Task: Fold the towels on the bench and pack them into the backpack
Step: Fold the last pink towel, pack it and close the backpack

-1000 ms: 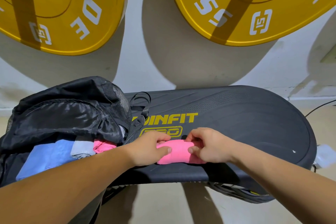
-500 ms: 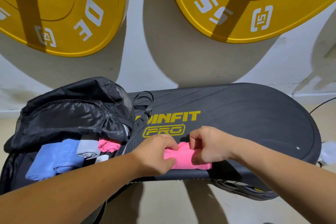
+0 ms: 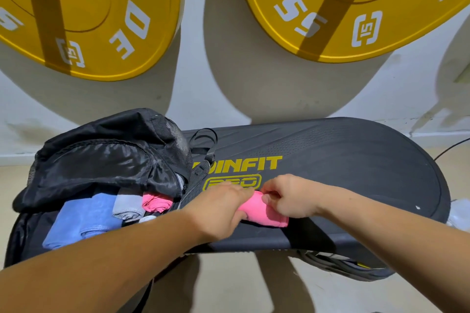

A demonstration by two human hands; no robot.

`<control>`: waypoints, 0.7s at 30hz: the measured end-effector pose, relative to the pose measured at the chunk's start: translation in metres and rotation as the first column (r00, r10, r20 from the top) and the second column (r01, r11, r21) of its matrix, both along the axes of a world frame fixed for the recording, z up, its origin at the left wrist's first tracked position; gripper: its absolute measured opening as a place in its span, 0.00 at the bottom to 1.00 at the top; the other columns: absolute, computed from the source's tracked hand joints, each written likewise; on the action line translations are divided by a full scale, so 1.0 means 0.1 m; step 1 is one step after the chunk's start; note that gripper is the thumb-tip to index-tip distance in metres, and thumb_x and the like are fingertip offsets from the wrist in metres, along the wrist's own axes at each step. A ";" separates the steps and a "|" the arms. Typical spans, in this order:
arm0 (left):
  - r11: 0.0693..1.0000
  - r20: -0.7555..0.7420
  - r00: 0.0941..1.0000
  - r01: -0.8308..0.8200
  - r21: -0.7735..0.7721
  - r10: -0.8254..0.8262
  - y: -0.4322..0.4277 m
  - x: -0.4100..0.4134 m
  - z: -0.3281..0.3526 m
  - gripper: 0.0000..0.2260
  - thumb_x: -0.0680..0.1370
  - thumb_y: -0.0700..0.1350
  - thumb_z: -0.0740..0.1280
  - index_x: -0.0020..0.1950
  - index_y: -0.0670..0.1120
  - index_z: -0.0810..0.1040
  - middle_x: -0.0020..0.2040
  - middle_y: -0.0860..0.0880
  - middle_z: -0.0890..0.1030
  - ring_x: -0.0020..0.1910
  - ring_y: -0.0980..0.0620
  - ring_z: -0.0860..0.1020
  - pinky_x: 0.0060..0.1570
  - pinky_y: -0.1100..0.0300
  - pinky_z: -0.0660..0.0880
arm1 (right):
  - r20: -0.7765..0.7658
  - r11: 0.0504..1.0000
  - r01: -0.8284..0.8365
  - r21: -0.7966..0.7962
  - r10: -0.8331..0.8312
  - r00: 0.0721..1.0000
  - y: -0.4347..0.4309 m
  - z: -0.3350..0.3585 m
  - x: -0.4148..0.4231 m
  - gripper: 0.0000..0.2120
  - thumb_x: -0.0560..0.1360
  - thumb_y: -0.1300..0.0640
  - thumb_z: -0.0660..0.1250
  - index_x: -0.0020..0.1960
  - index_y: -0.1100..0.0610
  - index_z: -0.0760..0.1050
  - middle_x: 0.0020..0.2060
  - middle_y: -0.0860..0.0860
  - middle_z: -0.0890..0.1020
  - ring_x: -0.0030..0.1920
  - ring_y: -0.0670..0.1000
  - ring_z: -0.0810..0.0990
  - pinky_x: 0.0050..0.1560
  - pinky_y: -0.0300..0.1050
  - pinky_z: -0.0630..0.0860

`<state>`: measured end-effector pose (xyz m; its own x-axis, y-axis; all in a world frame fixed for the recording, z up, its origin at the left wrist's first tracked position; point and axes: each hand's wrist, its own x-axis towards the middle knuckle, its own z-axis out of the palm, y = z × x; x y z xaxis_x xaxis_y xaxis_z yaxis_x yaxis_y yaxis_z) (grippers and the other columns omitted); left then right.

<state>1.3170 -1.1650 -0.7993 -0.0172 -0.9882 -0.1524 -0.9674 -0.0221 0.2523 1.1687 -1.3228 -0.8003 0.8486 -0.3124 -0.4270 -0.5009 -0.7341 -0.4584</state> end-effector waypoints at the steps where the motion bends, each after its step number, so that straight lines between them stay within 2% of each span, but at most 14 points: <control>1: 1.000 -0.025 1.000 -0.015 0.002 0.015 0.03 0.06 0.13 0.08 0.79 0.49 0.66 0.58 0.53 0.75 0.54 0.50 0.80 0.54 0.46 0.76 0.56 0.51 0.74 | 0.005 1.000 0.006 0.011 -0.006 1.000 0.03 0.06 0.07 0.12 0.83 0.53 0.59 0.50 0.58 0.78 0.47 0.55 0.83 0.50 0.58 0.78 0.49 0.47 0.73; 2: 0.999 -0.039 0.998 -0.040 0.004 0.041 0.07 0.13 0.26 0.04 0.78 0.50 0.66 0.49 0.55 0.72 0.48 0.51 0.80 0.49 0.47 0.76 0.51 0.51 0.74 | 0.040 1.000 0.021 0.015 -0.022 0.999 0.09 0.13 0.14 0.13 0.84 0.52 0.57 0.50 0.57 0.77 0.48 0.55 0.83 0.50 0.57 0.78 0.50 0.47 0.73; 3: 0.996 -0.052 0.995 -0.089 0.001 0.089 0.12 0.22 0.39 0.05 0.76 0.51 0.67 0.45 0.54 0.71 0.44 0.52 0.79 0.46 0.48 0.76 0.48 0.51 0.75 | 0.106 0.999 0.044 0.012 -0.045 0.993 0.17 0.19 0.22 0.14 0.84 0.51 0.56 0.52 0.57 0.77 0.50 0.54 0.83 0.52 0.57 0.79 0.52 0.47 0.74; 6: 0.974 -0.151 0.963 -0.226 0.001 0.223 0.44 0.45 0.75 0.09 0.75 0.55 0.67 0.45 0.49 0.77 0.38 0.51 0.79 0.40 0.49 0.76 0.42 0.49 0.76 | 0.322 0.977 0.208 0.044 -0.211 0.923 0.52 0.33 0.37 0.20 0.84 0.45 0.54 0.67 0.56 0.74 0.62 0.54 0.81 0.63 0.56 0.78 0.64 0.52 0.73; 8: 0.957 -0.214 0.935 -0.289 0.003 0.283 0.79 0.57 0.92 0.11 0.76 0.57 0.67 0.46 0.49 0.79 0.39 0.50 0.81 0.40 0.50 0.78 0.43 0.50 0.77 | 0.365 0.961 0.270 0.065 -0.274 0.890 0.76 0.40 0.41 0.22 0.83 0.41 0.53 0.65 0.54 0.73 0.60 0.54 0.81 0.61 0.56 0.77 0.63 0.53 0.74; 10: 0.923 -0.311 0.876 -0.386 0.009 0.369 1.23 0.71 0.99 0.10 0.77 0.56 0.67 0.50 0.51 0.81 0.43 0.51 0.83 0.42 0.52 0.80 0.46 0.52 0.78 | 0.342 0.969 0.246 0.010 -0.234 0.910 0.96 0.50 0.49 0.23 0.82 0.38 0.52 0.64 0.54 0.72 0.59 0.55 0.79 0.61 0.57 0.76 0.62 0.53 0.73; 13: 0.860 -0.406 0.784 -0.510 0.014 0.471 1.87 0.93 0.96 0.10 0.79 0.53 0.68 0.48 0.47 0.81 0.43 0.46 0.82 0.39 0.52 0.78 0.45 0.52 0.76 | 0.313 0.977 0.158 -0.146 -0.106 0.944 1.26 0.73 0.68 0.27 0.83 0.40 0.54 0.75 0.55 0.66 0.67 0.56 0.75 0.69 0.58 0.72 0.68 0.53 0.69; 16: 0.743 -0.466 0.660 -0.670 -0.009 0.589 2.39 1.10 0.91 0.12 0.80 0.49 0.68 0.42 0.43 0.79 0.36 0.45 0.78 0.32 0.53 0.73 0.36 0.60 0.69 | 0.286 0.963 0.048 -0.264 0.031 0.958 1.60 0.93 0.96 0.26 0.83 0.40 0.56 0.75 0.54 0.67 0.65 0.56 0.74 0.68 0.58 0.73 0.66 0.50 0.70; 17: 0.684 -0.502 0.596 -0.730 -0.014 0.627 2.53 1.16 0.88 0.12 0.80 0.49 0.68 0.42 0.42 0.79 0.36 0.45 0.78 0.32 0.53 0.74 0.36 0.59 0.69 | 0.265 0.958 0.015 -0.285 0.064 0.962 1.69 0.97 1.06 0.25 0.82 0.40 0.57 0.73 0.53 0.68 0.64 0.55 0.75 0.67 0.58 0.74 0.66 0.50 0.71; 19: 0.554 -0.569 0.466 -0.832 -0.021 0.678 2.78 1.26 0.82 0.07 0.79 0.47 0.70 0.45 0.46 0.83 0.38 0.47 0.84 0.37 0.50 0.81 0.41 0.54 0.76 | 0.241 0.951 -0.037 -0.307 0.116 0.964 1.86 0.99 1.29 0.23 0.81 0.39 0.59 0.69 0.52 0.71 0.61 0.53 0.76 0.66 0.57 0.74 0.64 0.51 0.73; 21: 0.420 -0.595 0.358 -0.907 -0.038 0.720 2.98 1.35 0.75 0.03 0.78 0.46 0.71 0.47 0.50 0.84 0.41 0.50 0.86 0.43 0.49 0.83 0.47 0.52 0.79 | 0.266 0.956 -0.027 -0.293 0.109 0.958 2.01 0.95 1.51 0.22 0.79 0.41 0.62 0.68 0.52 0.73 0.60 0.53 0.76 0.64 0.57 0.75 0.64 0.51 0.74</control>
<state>1.4520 -0.8670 -0.7239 0.8561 -0.5114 -0.0746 -0.2701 -0.5658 0.7791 1.3196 -1.1215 -0.7052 0.9435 -0.3228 -0.0748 -0.3285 -0.8816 -0.3390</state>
